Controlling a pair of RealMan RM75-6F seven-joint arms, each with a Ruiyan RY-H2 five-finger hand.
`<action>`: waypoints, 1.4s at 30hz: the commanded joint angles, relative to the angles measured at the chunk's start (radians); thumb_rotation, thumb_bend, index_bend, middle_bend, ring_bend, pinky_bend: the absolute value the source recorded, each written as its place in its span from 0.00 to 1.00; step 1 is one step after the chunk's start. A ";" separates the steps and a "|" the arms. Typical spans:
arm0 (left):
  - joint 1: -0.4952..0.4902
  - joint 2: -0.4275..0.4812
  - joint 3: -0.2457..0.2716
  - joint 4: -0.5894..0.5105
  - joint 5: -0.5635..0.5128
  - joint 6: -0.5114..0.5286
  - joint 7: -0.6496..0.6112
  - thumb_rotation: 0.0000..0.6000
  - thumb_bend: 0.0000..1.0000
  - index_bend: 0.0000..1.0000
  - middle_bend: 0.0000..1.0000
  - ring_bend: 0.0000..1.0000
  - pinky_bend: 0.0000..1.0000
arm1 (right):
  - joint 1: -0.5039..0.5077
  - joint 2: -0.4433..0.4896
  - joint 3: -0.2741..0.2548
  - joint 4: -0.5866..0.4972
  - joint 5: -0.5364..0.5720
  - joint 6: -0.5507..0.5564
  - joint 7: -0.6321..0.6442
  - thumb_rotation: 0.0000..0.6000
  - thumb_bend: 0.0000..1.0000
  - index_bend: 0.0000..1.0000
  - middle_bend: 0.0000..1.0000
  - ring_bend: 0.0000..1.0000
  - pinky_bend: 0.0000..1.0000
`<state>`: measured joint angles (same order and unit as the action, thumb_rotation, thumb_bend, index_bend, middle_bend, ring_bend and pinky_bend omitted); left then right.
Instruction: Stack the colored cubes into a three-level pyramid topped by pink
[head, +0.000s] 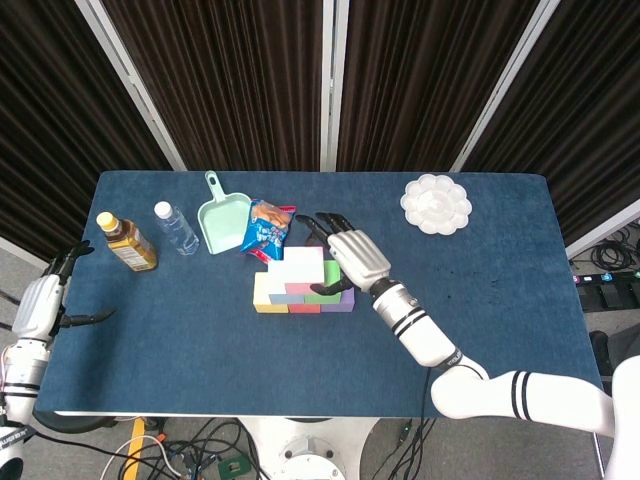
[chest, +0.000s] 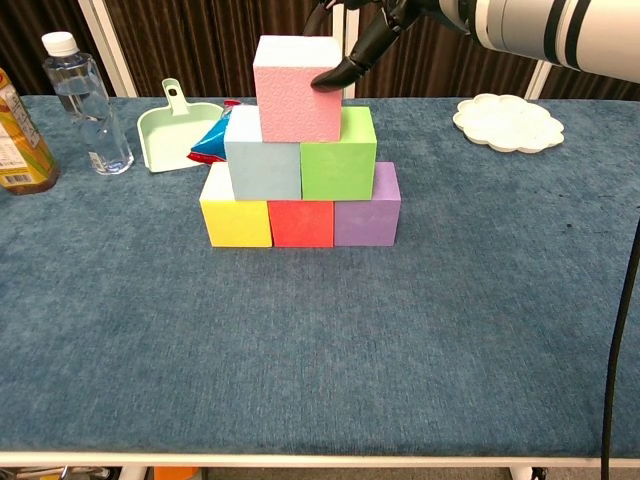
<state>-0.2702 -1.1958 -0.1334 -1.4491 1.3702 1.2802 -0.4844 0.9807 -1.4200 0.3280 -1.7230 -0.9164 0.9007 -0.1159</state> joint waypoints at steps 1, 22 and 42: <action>0.001 -0.001 0.000 0.002 0.001 -0.001 -0.002 1.00 0.06 0.08 0.13 0.03 0.16 | 0.000 0.000 -0.001 0.001 0.000 -0.005 0.002 1.00 0.15 0.00 0.35 0.00 0.00; 0.012 0.000 0.002 0.001 0.037 0.034 0.005 1.00 0.06 0.08 0.13 0.03 0.16 | -0.139 0.151 -0.041 -0.117 -0.198 0.140 0.013 1.00 0.00 0.00 0.00 0.00 0.00; 0.100 -0.027 0.059 -0.032 0.125 0.220 0.338 1.00 0.06 0.09 0.12 0.00 0.16 | -0.757 0.231 -0.381 0.112 -0.537 0.785 0.047 1.00 0.00 0.00 0.00 0.00 0.00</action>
<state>-0.1830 -1.2154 -0.0836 -1.4832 1.4841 1.4813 -0.1663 0.2793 -1.1763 -0.0241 -1.6735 -1.4382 1.6471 -0.1121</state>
